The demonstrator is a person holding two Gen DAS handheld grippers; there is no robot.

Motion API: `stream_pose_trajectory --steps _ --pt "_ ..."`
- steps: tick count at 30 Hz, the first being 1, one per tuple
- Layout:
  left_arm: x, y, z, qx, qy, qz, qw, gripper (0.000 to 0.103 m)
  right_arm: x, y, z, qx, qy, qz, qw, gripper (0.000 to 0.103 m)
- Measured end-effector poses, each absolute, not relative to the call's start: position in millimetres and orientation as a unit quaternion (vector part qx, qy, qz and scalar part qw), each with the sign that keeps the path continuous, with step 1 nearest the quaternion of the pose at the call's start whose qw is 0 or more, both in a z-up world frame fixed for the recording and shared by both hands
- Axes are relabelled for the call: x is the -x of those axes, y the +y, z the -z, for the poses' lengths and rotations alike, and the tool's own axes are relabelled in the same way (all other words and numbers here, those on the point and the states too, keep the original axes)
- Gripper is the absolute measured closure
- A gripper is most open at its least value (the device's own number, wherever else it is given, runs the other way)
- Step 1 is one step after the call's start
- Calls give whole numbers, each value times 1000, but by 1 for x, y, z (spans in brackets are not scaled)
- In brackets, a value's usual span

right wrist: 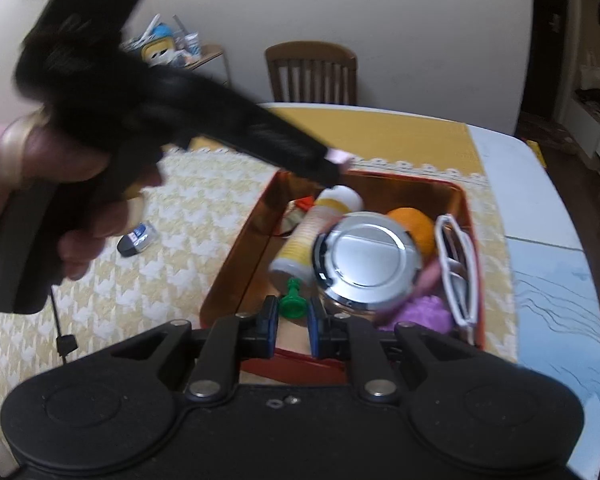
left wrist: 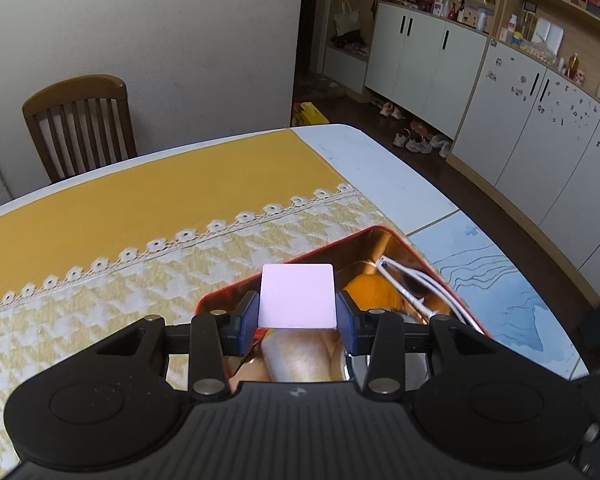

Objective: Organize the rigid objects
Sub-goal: 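Lower both items into the red tin and open both grippers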

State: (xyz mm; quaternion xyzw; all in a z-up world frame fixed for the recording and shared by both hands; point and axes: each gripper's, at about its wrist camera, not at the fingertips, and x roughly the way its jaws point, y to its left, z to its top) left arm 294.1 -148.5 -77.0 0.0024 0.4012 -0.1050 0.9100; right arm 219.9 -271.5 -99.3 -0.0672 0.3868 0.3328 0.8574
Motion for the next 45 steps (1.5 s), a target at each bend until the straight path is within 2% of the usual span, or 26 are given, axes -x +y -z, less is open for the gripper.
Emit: stream_pose_trajectory --steps 15,23,26,34,41,45 --pt "-327 -173 102 -3 443 108 890 63 -239 -258 121 74 418 -335 841 88" --pt "-328 -181 102 -12 443 108 890 63 -241 -259 126 69 424 -337 838 84" --pt "-328 -182 101 -11 444 103 890 63 -241 -262 125 60 426 -339 837 86" --pt "-320 -184 97 -9 441 94 892 62 -235 -275 113 43 418 -354 836 78" --pt "-306 -184 87 -7 431 84 898 53 -234 -295 102 26 416 -360 835 73" --pt "-295 -183 78 -8 420 82 904 52 -229 -302 95 23 410 -362 837 69"
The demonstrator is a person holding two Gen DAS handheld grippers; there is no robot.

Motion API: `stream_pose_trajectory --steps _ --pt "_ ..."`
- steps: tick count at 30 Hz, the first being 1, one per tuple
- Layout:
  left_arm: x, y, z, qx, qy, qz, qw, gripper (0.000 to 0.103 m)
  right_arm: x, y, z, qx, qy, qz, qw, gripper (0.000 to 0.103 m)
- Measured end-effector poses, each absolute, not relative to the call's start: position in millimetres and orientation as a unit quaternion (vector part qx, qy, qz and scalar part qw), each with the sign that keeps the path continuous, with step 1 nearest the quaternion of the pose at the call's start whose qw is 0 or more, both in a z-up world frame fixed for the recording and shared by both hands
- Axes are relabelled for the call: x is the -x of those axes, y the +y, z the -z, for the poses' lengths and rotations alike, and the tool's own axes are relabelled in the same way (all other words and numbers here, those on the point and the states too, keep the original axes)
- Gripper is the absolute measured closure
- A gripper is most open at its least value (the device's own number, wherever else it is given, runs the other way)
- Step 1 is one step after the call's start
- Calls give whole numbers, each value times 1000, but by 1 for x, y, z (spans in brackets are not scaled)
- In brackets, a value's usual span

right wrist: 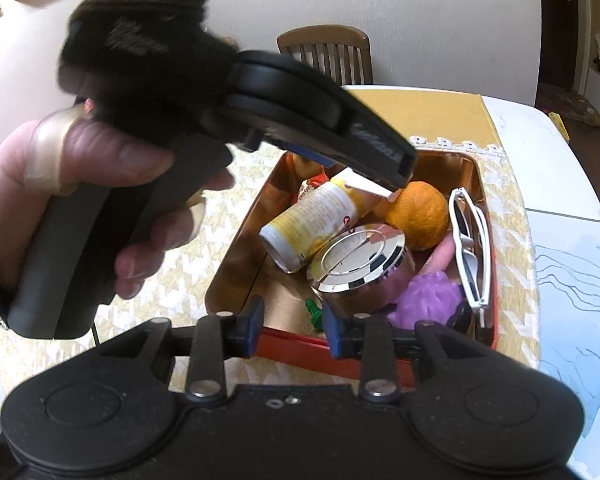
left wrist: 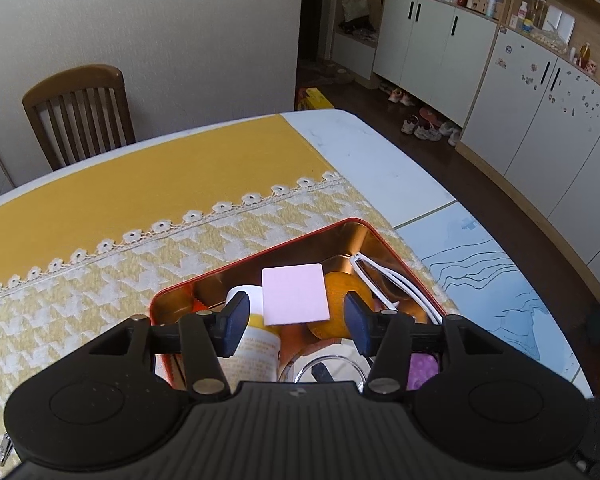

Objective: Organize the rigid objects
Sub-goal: 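Lower both items into the red tin and open both grippers, then withdraw both grippers from the tin toward the nail clipper and oval container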

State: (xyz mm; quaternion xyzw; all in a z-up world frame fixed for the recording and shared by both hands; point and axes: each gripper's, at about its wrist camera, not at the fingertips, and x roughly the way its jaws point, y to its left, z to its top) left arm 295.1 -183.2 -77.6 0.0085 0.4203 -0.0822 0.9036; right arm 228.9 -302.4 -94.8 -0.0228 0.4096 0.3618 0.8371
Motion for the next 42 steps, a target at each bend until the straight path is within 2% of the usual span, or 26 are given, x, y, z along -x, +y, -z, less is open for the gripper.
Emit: stream_pose_trajectory --steps 5,13,14,16,22,29,31,35,42 --pt "-278 -177 66 -2 408 76 910 50 -227 -308 89 24 400 -360 843 65" --pt "-247 -165 50 7 387 61 920 48 -224 -320 73 19 384 -354 853 50" --pt "-242 -163 48 8 384 61 921 47 -223 -320 71 19 382 -354 854 48" --pt "-233 -158 44 13 379 58 924 42 -222 -320 68 19 374 -355 856 37" --pt "-204 -138 37 10 361 43 932 36 -218 -320 63 22 363 -352 862 22" --pt "-178 -104 40 17 354 19 935 27 -212 -308 63 30 360 -340 868 13" --pt "-172 -92 41 18 351 10 936 23 -210 -303 63 24 359 -337 870 6" --pt "-160 -67 41 23 343 -2 939 20 -204 -290 62 21 353 -342 871 1" --pt "-145 -15 49 46 348 -30 936 20 -189 -257 61 20 353 -350 868 0"
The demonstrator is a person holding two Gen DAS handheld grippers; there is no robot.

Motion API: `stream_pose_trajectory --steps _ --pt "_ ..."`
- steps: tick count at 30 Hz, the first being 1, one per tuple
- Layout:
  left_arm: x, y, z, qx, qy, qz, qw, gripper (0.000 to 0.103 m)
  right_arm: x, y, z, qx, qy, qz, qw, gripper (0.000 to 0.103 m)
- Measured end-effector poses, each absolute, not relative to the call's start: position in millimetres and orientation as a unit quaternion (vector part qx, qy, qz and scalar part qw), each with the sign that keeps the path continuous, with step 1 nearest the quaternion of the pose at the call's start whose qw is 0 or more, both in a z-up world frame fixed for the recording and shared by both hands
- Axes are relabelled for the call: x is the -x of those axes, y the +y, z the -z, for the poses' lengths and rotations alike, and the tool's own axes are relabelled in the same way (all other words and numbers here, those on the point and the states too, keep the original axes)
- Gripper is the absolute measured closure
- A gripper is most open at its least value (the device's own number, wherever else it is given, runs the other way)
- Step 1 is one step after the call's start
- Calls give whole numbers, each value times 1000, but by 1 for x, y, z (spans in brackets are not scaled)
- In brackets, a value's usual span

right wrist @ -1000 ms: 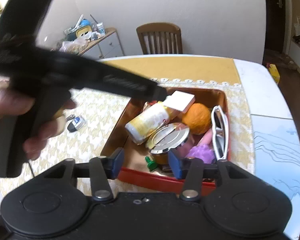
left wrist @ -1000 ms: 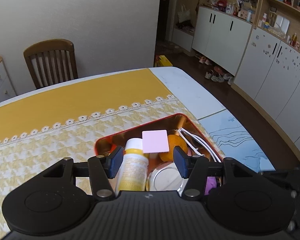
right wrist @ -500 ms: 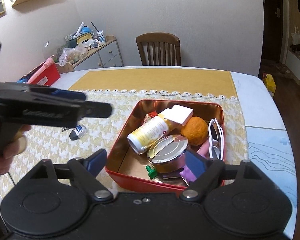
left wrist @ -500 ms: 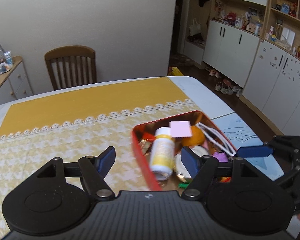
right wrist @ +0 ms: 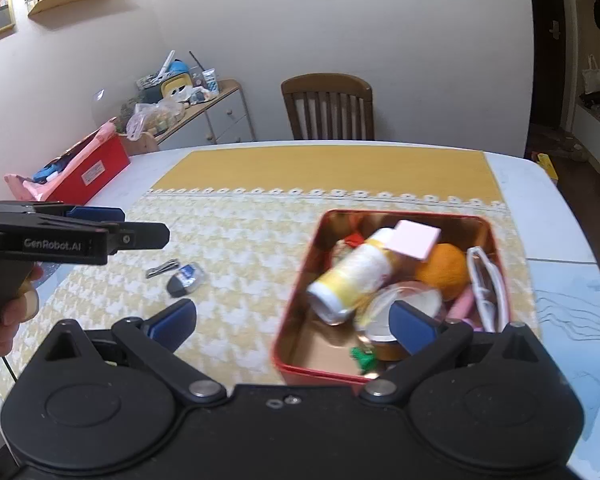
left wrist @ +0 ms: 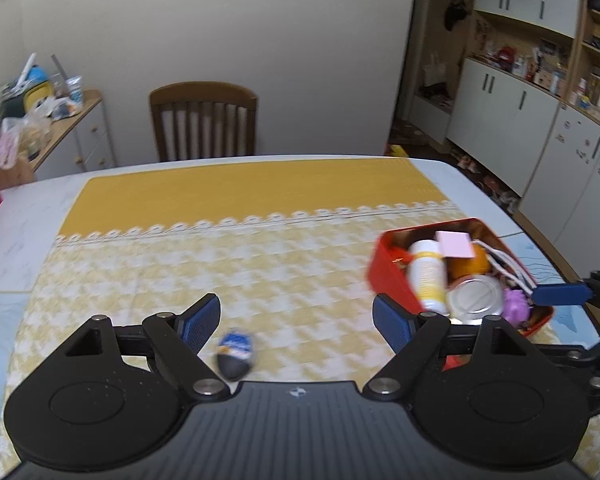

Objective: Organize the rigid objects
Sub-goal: 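Withdraw both grippers from the tin toward the nail clipper and oval container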

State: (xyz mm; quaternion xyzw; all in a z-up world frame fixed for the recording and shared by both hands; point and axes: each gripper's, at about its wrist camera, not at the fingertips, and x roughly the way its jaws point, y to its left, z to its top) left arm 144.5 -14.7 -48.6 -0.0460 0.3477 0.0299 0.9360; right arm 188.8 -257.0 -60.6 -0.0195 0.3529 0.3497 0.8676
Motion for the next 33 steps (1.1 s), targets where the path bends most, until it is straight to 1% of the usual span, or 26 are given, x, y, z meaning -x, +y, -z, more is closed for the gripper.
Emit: stream_pose_trajectory --steps 9,17,24,33 --pt "-130 49 68 64 361 -41 929 20 -170 -209 67 34 367 -349 861 0" --pt "-125 88 89 52 364 -44 929 20 -168 -164 72 49 377 -348 857 0" --pt "-128 99 113 28 372 -36 927 20 -183 -124 81 51 392 -327 858 1" --pt "-147 98 140 3 384 -30 923 20 -213 -69 105 56 431 -297 850 2"
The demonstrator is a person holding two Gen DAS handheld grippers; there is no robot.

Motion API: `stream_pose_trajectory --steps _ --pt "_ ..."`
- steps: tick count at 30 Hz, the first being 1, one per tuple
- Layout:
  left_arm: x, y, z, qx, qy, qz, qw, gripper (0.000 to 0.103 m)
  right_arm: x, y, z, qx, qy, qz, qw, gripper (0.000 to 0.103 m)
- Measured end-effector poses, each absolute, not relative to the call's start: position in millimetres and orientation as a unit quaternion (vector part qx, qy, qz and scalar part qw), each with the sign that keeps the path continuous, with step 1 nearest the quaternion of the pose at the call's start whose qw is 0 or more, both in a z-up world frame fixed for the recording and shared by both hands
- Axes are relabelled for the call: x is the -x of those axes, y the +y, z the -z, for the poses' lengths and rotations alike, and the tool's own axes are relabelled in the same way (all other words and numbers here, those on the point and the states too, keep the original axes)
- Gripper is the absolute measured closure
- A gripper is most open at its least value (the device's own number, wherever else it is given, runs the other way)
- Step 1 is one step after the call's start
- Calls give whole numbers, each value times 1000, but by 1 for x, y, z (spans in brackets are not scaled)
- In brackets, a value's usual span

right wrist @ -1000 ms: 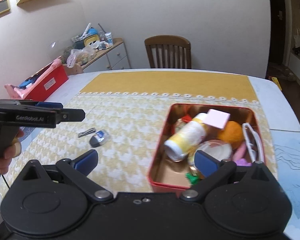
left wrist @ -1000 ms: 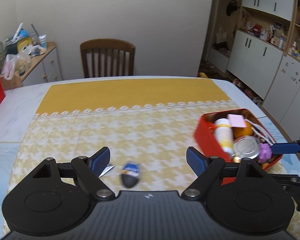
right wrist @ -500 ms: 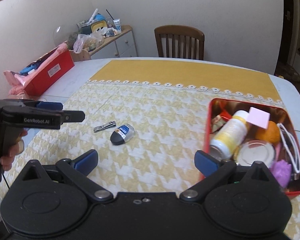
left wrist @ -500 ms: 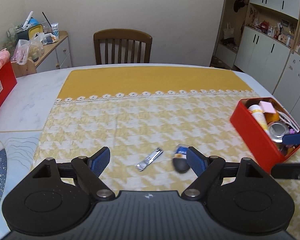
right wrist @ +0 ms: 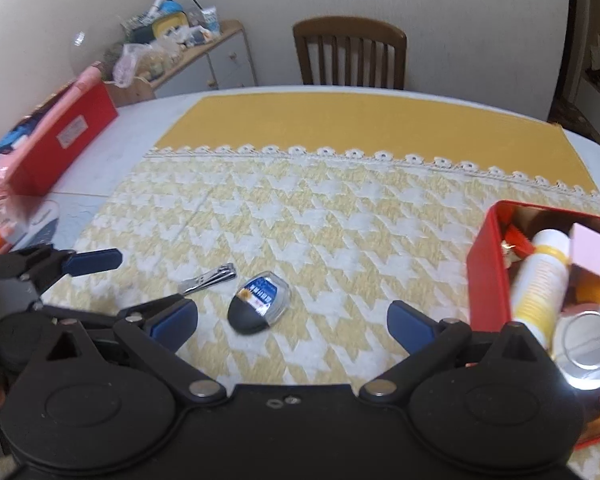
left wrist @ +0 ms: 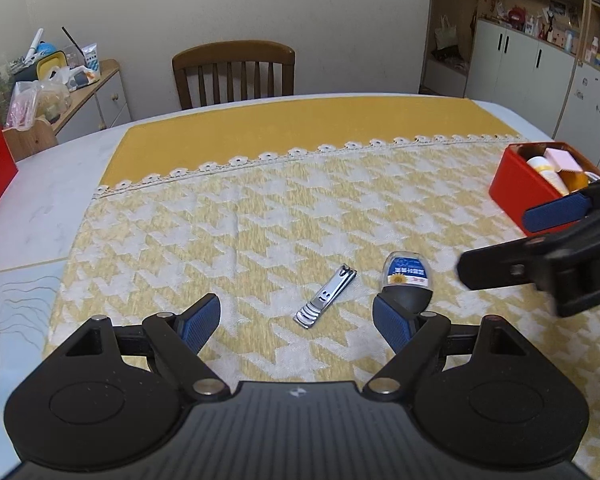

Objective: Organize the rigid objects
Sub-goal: 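Withdraw both grippers from the tin toward the nail clipper and oval container, then grasp the silver nail clipper with the left gripper while the right grasps the oval container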

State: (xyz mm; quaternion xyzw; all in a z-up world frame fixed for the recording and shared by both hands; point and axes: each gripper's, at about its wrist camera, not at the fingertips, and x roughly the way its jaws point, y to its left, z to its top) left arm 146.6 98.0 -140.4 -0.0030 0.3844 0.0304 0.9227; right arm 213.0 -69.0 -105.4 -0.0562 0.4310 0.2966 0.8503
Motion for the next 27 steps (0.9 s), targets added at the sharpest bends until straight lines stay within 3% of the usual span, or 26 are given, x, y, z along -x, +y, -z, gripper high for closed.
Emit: stream_pose_trajectory --steps 8,13,18,20,27 --pt "-160 99 151 -12 376 -30 926 20 -233 -42 124 54 459 -275 843 5" --pt "-167 97 157 -17 378 -20 925 20 -242 -30 134 60 477 -252 840 15" --pt "-172 91 161 -33 379 -7 925 29 -248 -23 139 52 490 -246 835 22" --pt "-174 89 162 -41 380 -8 924 40 -248 -20 140 53 495 -248 831 28" --pt "-179 88 164 -43 382 12 923 49 -248 -7 142 80 498 -246 827 41"
